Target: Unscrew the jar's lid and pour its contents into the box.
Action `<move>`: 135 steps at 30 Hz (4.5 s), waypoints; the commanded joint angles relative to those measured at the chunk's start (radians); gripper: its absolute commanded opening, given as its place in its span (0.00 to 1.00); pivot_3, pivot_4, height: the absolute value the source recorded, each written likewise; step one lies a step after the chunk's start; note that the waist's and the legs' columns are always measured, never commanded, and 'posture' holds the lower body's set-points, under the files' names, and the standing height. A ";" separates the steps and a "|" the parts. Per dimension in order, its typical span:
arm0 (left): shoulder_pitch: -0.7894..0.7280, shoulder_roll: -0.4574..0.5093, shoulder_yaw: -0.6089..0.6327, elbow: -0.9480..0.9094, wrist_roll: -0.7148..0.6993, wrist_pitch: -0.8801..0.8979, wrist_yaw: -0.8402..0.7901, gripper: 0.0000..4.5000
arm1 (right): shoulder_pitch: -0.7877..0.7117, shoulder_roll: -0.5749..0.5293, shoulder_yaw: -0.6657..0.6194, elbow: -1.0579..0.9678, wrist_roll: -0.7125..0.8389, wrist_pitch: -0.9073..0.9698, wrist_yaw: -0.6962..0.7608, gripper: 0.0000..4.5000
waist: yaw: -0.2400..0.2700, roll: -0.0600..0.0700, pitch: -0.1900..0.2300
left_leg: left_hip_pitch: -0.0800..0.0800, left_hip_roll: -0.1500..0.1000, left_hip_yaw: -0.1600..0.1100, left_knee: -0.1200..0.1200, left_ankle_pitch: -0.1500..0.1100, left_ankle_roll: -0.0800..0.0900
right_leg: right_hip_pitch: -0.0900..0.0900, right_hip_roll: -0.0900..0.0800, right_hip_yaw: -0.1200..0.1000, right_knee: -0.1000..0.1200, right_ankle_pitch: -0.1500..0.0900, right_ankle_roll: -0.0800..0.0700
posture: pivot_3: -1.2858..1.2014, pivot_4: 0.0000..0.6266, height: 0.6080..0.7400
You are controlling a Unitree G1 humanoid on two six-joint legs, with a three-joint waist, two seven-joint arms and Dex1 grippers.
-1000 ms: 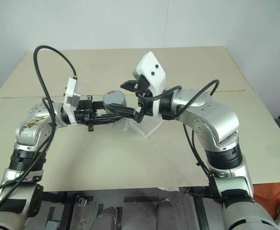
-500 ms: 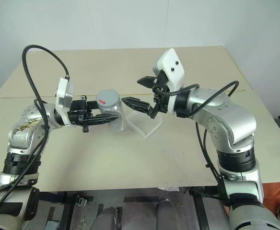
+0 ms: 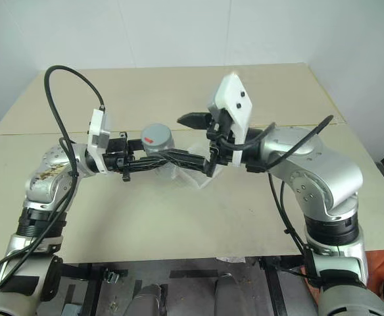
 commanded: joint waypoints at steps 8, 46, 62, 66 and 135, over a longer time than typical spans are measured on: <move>-0.029 -0.003 0.000 -0.016 -0.004 -0.015 -0.008 0.42 | -0.069 0.073 0.068 0.053 -0.069 -0.008 -0.062 0.99 | 0.002 0.000 0.000 | 0.000 0.000 0.000 0.000 0.000 0.000 | 0.000 0.000 0.000 0.000 0.000 0.000 | 0.52 0.24 1.00; 0.020 0.052 0.097 -0.039 0.013 -0.014 0.138 0.42 | 0.258 -0.030 -0.191 0.095 -0.228 -0.078 -0.300 0.61 | 0.009 0.001 0.001 | -0.002 0.000 0.000 0.000 0.000 0.000 | -0.001 -0.001 0.000 0.000 0.000 0.000 | 0.52 0.24 1.00; -0.078 -0.071 0.032 0.066 0.277 -0.129 0.547 0.42 | 0.472 -0.016 -0.131 0.175 -0.410 -0.090 -0.344 0.99 | 0.009 0.001 0.001 | 0.000 -0.001 0.000 0.000 0.000 0.000 | 0.000 0.000 0.000 0.000 0.000 0.000 | 0.52 0.24 1.00; -0.167 -0.118 -0.026 0.208 0.462 -0.351 0.710 0.42 | 0.420 -0.084 -0.214 0.072 -0.260 0.034 -0.226 0.99 | 0.019 0.001 0.001 | -0.001 -0.001 0.000 0.000 0.000 0.000 | 0.001 0.000 0.000 -0.001 0.000 0.000 | 0.52 0.24 1.00; 0.018 -0.245 0.095 0.235 0.259 -0.129 0.822 0.42 | 0.344 -0.250 -0.227 -0.103 0.065 0.019 -0.056 0.99 | 0.008 0.000 0.001 | -0.005 -0.003 0.000 0.002 0.003 -0.005 | 0.001 -0.002 -0.001 0.000 0.004 0.004 | 0.52 0.24 1.00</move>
